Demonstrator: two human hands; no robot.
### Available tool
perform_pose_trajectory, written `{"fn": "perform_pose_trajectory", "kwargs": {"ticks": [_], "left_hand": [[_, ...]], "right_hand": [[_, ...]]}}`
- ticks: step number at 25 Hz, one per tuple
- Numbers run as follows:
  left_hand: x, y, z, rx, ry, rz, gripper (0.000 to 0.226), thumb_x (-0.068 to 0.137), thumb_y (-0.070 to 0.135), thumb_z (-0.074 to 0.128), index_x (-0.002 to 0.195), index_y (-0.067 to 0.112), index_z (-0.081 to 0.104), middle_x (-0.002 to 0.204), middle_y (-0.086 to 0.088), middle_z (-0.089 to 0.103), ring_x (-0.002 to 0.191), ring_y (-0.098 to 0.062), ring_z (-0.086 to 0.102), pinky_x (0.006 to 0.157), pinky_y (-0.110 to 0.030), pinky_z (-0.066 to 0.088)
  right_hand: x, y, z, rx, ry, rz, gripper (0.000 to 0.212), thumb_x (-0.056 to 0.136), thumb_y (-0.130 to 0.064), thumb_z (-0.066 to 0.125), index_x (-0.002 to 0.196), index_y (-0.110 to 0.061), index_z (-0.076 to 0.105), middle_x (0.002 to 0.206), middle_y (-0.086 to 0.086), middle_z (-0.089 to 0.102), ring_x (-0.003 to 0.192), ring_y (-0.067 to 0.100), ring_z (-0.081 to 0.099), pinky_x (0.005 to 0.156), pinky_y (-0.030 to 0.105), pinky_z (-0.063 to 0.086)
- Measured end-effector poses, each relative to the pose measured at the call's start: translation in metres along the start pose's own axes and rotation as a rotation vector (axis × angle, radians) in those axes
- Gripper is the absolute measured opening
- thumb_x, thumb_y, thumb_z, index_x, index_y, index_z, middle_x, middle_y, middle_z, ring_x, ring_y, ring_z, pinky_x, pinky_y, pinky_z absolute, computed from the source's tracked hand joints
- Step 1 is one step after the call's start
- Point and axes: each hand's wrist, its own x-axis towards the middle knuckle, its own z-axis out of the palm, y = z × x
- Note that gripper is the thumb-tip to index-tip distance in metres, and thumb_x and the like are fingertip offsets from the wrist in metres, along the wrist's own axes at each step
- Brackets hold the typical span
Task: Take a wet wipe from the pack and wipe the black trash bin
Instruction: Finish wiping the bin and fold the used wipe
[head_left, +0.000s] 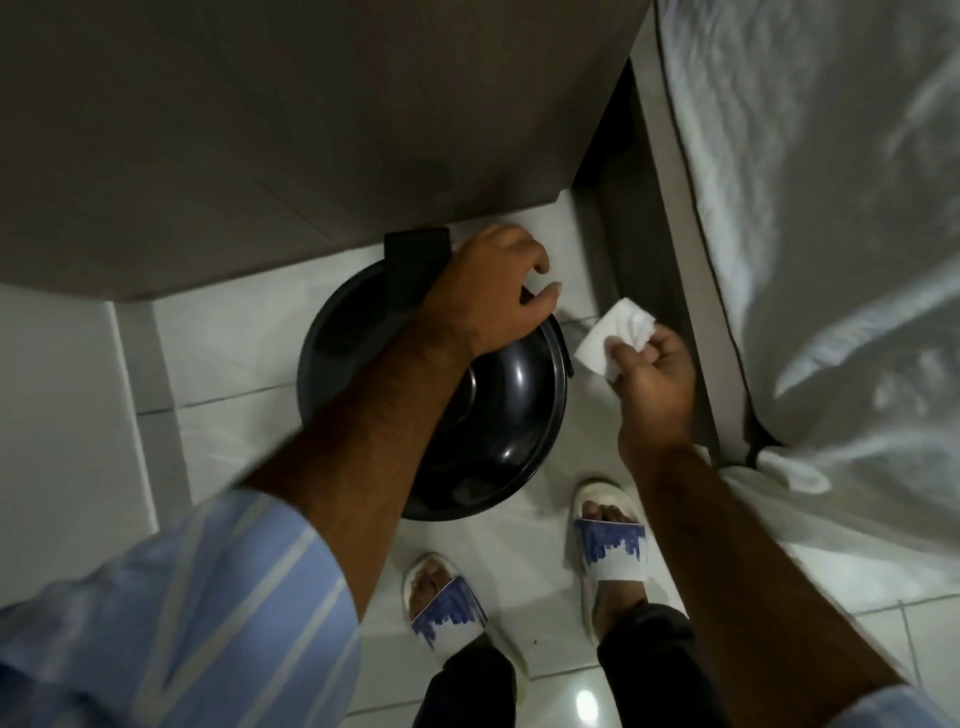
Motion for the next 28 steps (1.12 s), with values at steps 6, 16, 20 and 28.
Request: {"fn": "perform_pose_trajectory", "kwargs": {"ticks": [6,16,20,28], "left_hand": [[-0.069,0.046,-0.057,-0.863,-0.035,-0.437,0.038,0.09,0.018,0.078,0.126,0.02,0.069,0.119,0.001,0.074,0.108,-0.013,0.073,0.099,-0.035,0.059],[-0.164,0.091,-0.151,-0.356,0.036,-0.227,0.031,0.091,-0.002,0.067,0.11,0.021,0.075,0.112,0.01,0.072,0.102,0.001,0.065,0.102,-0.018,0.052],[-0.197,0.112,-0.152,-0.295,-0.023,-0.21,0.039,0.091,0.005,0.069,0.128,0.017,0.067,0.133,0.001,0.066,0.123,-0.015,0.061,0.111,-0.032,0.049],[-0.221,0.105,-0.119,-0.312,0.053,-0.388,0.022,0.095,0.021,0.071,0.117,0.021,0.073,0.111,0.004,0.076,0.095,-0.006,0.069,0.087,-0.013,0.055]], "right_hand": [[-0.074,-0.084,0.012,-0.059,-0.444,-0.029,0.024,0.095,-0.002,0.07,0.118,-0.006,0.074,0.121,0.024,0.076,0.105,0.03,0.073,0.093,0.043,0.061],[-0.161,-0.152,0.015,-0.247,-0.674,0.212,0.018,0.098,0.009,0.061,0.095,-0.005,0.073,0.091,0.011,0.077,0.072,0.014,0.079,0.06,0.02,0.062],[-0.171,-0.154,0.007,-0.196,-0.637,0.403,0.015,0.099,0.007,0.06,0.093,0.001,0.073,0.085,0.015,0.08,0.066,0.016,0.081,0.057,0.021,0.063],[-0.161,-0.13,-0.001,-0.452,-0.742,0.467,0.012,0.092,0.003,0.07,0.093,-0.003,0.08,0.088,0.018,0.084,0.075,0.024,0.084,0.061,0.027,0.065]]}}
